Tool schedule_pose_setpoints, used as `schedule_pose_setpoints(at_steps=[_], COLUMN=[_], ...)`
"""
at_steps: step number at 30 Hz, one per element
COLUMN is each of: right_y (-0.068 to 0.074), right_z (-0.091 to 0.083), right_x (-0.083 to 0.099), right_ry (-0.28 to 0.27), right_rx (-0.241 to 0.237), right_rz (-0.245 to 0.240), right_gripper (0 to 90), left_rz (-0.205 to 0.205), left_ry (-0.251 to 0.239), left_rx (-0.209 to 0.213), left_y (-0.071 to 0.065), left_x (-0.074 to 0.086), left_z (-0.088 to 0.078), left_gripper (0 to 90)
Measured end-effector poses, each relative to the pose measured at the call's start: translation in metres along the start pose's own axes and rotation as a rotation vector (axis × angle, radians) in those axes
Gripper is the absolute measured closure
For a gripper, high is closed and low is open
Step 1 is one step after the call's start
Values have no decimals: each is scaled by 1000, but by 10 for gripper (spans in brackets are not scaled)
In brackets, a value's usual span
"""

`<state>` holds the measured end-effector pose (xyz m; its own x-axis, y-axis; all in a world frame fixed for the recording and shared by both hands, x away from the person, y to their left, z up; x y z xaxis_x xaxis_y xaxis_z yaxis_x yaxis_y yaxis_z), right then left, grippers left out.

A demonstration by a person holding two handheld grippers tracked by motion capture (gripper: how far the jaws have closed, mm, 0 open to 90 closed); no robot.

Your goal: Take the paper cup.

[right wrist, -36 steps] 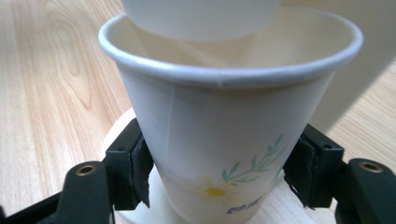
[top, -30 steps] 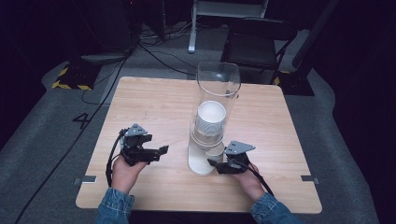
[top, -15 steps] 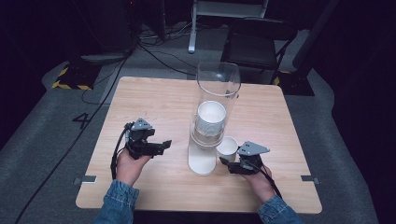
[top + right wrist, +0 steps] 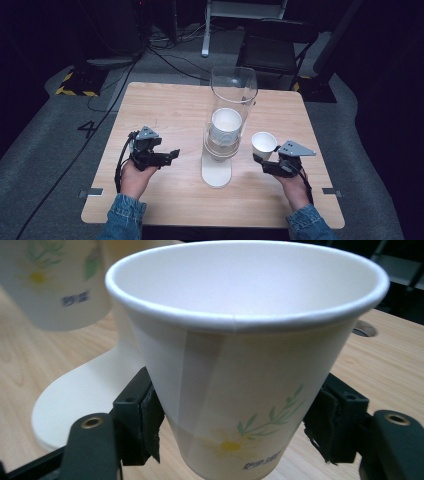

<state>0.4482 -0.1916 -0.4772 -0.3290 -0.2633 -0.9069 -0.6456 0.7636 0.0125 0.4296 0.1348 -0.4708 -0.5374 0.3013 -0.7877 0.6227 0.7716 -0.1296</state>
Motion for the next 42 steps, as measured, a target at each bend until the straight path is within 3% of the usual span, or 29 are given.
schedule_pose_setpoints(at_steps=[4, 10, 16, 29, 35, 42], right_y=[-22, -52, -68, -77, -77, -78], right_z=[-5, -8, -3, 17, 22, 25], right_x=[-4, 6, 19, 41, 48, 54], right_ry=[-7, 45, 87, 124, 160, 187], right_rx=[37, 110, 128, 89, 103, 105], right_rz=[40, 113, 139, 174, 153, 164], right_gripper=[329, 328, 325, 323, 321, 313], left_rz=[-4, -9, -11, -10, -8, 2], left_ry=[4, 10, 17, 13, 10, 18], left_rx=[-5, -9, -12, -17, -14, -9], left_y=[1, 0, 1, 1, 0, -1], left_x=[5, 10, 12, 12, 11, 12], left_z=[-3, -5, -6, -6, -6, -5], left_gripper=[172, 171, 172, 172, 173, 173])
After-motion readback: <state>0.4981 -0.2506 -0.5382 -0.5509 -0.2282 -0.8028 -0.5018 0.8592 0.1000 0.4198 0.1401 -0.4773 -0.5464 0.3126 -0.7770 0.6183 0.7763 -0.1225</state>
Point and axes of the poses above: each handheld gripper's, and its own axes: z roughly forward along the jaws, x roughly out of its underside, y roughly to its left, the point moved 10 cm from there along z, roughly forward along the jaws, and after that the axes turned 4 degrees about z, right-handed, at the moved point
